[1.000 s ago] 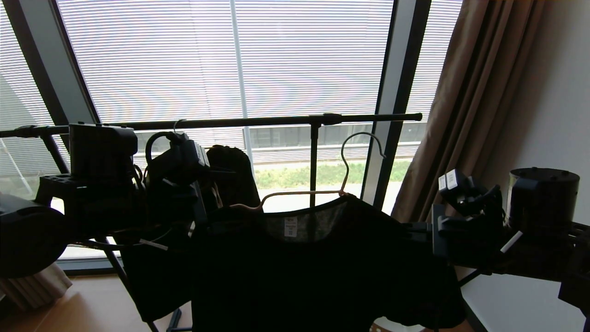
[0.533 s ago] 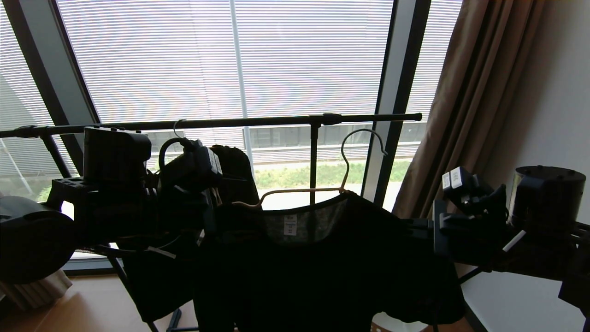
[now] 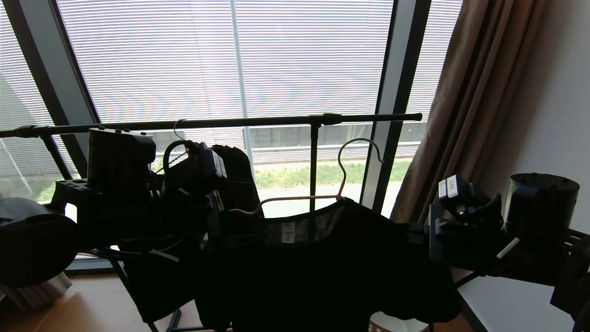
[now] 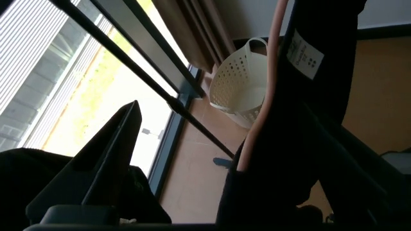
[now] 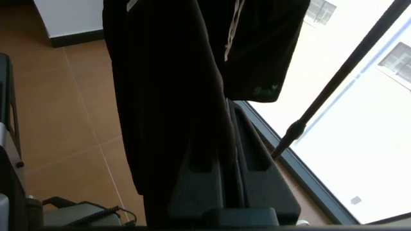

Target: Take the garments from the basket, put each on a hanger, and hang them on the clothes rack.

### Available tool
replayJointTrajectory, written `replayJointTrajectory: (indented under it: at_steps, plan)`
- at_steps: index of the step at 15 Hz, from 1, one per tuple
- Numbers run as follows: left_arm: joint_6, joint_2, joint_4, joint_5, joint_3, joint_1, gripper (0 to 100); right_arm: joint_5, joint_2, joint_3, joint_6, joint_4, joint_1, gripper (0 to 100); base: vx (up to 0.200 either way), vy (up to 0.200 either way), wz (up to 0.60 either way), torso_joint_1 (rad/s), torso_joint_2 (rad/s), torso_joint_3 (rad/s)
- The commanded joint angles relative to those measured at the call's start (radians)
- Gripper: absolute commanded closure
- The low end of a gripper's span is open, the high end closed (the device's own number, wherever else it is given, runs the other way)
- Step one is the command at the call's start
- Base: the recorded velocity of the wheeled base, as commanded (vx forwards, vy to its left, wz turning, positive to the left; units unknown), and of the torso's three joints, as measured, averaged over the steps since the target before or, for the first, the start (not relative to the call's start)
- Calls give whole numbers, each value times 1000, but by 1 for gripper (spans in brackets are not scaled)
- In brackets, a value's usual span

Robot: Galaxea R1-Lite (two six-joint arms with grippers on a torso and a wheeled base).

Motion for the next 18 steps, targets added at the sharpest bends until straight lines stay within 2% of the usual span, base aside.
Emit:
replayJointTrajectory:
  at_steps: [1, 12, 15, 16, 18]
  plan:
    - [0, -1, 0, 0, 3, -7, 100, 1, 6, -1, 1, 0, 2, 100, 0, 0, 0, 0, 0, 0]
    - [2, -24, 0, 0, 27, -9, 100, -4, 11, -15, 8, 0, 2, 100, 0, 0, 0, 0, 0, 0]
    - [0, -28, 0, 0, 33, -7, 100, -8, 9, -18, 56, 1, 2, 100, 0, 0, 0, 0, 0, 0]
    - [-1, -28, 0, 0, 33, -7, 100, -8, 11, -23, 57, 3, 0, 0, 0, 0, 0, 0, 0, 0]
    - [-4, -32, 0, -2, 33, -3, 100, -8, 9, -21, 57, 3, -4, 0, 0, 0, 0, 0, 0, 0]
